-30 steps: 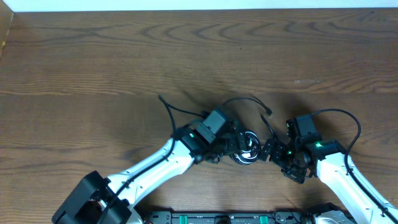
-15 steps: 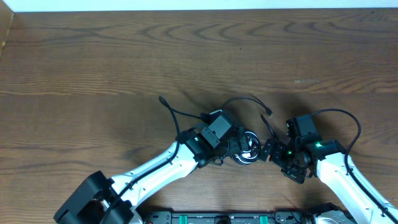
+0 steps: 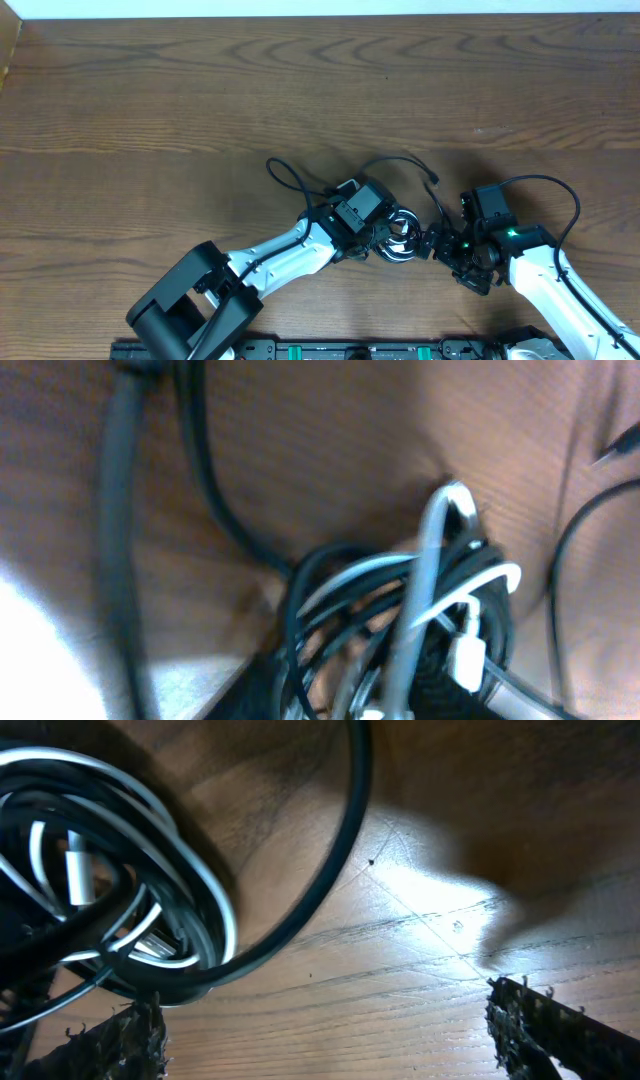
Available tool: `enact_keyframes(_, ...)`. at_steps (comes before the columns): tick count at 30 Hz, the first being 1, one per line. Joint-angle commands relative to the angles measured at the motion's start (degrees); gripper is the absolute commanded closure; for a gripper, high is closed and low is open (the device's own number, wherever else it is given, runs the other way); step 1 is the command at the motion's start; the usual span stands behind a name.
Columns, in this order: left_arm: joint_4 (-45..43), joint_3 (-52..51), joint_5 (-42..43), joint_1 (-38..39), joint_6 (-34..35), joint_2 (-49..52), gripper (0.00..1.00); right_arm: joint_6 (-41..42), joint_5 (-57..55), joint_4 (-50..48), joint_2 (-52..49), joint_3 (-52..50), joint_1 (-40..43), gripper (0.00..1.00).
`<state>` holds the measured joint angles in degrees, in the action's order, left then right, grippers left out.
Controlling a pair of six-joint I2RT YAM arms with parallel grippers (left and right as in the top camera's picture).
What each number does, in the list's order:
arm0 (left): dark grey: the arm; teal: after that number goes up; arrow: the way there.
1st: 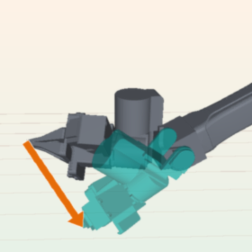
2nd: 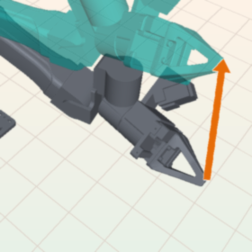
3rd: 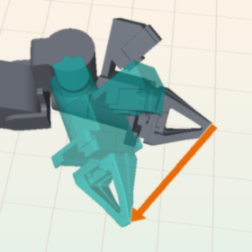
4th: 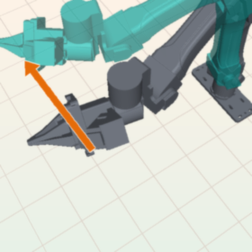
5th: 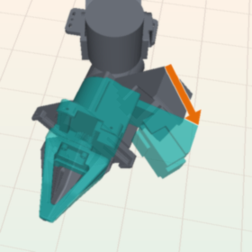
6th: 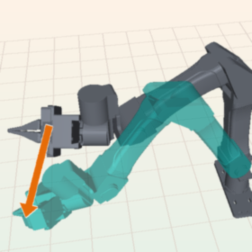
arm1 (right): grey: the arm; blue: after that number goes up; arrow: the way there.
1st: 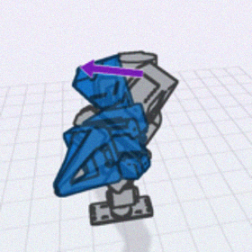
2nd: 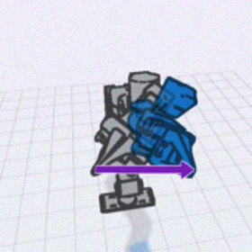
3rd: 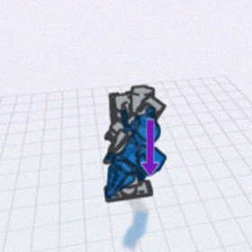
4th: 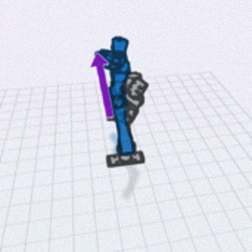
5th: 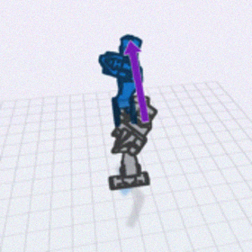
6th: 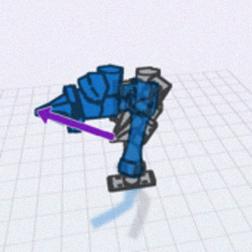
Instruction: Untangle cables
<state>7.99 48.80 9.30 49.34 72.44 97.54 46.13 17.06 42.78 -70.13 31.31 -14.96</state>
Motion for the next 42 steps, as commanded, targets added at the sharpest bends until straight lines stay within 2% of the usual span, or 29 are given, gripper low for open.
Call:
enact_keyframes(1,-0.2,0.8,-2.2,-0.2,-0.1,0.1,0.92,0.7,-0.2,0.0,-0.3,-0.2,0.3,0.01)
enact_keyframes(3,-0.2,0.8,-2.1,-0.3,-0.1,0.1,0.92,1.0,-0.2,-0.1,-0.3,-0.2,0.3,0.01)
enact_keyframes(7,0.1,0.8,-1.8,-1.0,-0.2,-1.4,0.92,5.3,-0.1,-6.9,-0.3,-0.2,0.3,0.01)
enact_keyframes(11,0.5,0.8,-1.0,-2.6,-0.2,-4.9,0.92,5.3,-0.7,-9.8,-0.3,-0.2,0.3,0.01)
enact_keyframes(18,1.2,0.8,-1.0,-6.0,-0.8,-11.8,0.92,7.1,9.0,-11.4,-0.3,-0.2,0.1,0.01)
enact_keyframes(21,1.3,0.8,-1.0,-6.3,-0.8,-11.9,0.92,2.3,14.3,-12.5,-0.3,-0.2,-1.0,0.01)
enact_keyframes(23,1.3,0.8,-0.7,-6.3,-0.7,-11.9,0.92,0.4,14.6,-12.3,-0.3,-0.2,-2.1,0.13)
enact_keyframes(25,1.3,0.8,-0.1,-6.3,-0.5,-11.9,0.92,0.7,14.6,-12.0,-0.3,-0.3,-3.9,0.16)
enact_keyframes(30,-0.1,0.8,5.6,-6.3,4.3,-13.0,0.92,8.8,10.4,-12.5,-0.3,-0.3,-9.3,0.18)
enact_keyframes(36,-3.9,0.8,13.3,-6.3,4.9,-17.1,0.92,21.7,1.9,-15.3,-0.3,-0.3,-14.9,0.3)
enact_keyframes(42,-4.3,0.8,14.6,-7.3,5.0,-25.6,0.92,23.6,-2.1,-19.0,-0.3,-0.3,-17.1,0.34)
